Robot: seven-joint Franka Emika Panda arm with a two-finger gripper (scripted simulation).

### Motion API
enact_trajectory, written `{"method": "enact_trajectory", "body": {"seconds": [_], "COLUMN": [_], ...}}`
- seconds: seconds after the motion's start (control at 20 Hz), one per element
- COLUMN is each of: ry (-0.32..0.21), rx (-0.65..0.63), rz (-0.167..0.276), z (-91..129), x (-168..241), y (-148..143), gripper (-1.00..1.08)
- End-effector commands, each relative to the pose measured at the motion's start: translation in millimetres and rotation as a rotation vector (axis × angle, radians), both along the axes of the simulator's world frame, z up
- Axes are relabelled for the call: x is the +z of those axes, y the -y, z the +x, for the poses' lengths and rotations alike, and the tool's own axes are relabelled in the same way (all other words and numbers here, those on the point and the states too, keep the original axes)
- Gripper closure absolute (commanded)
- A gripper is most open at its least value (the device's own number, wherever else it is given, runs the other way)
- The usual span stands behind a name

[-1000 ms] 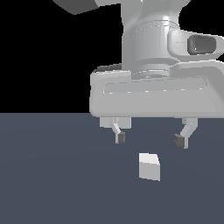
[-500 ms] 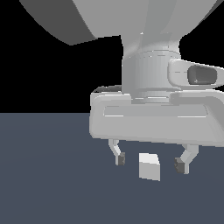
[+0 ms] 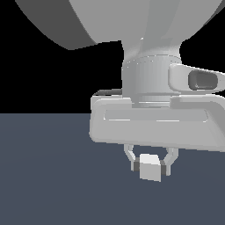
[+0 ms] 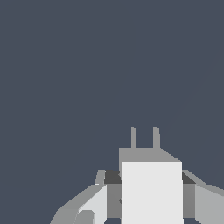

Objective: Plug the charger into the wall socket.

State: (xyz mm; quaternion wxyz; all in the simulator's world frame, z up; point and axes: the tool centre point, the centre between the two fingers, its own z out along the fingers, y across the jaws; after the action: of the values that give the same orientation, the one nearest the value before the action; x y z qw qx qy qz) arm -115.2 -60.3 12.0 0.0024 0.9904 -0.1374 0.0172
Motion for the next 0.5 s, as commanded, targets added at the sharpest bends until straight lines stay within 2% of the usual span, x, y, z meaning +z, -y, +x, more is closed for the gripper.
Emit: {"method": "enact_trajectory", "body": {"seconds": [0.0, 0.45], "ry": [0.000, 0.000], "rx": [0.000, -0.007], "rz": [0.000, 0.000], "z": [0.2, 7.1], "x": [-0.3, 6.8], "y": [0.1, -6.4], "gripper": [1.08, 1.08]}}
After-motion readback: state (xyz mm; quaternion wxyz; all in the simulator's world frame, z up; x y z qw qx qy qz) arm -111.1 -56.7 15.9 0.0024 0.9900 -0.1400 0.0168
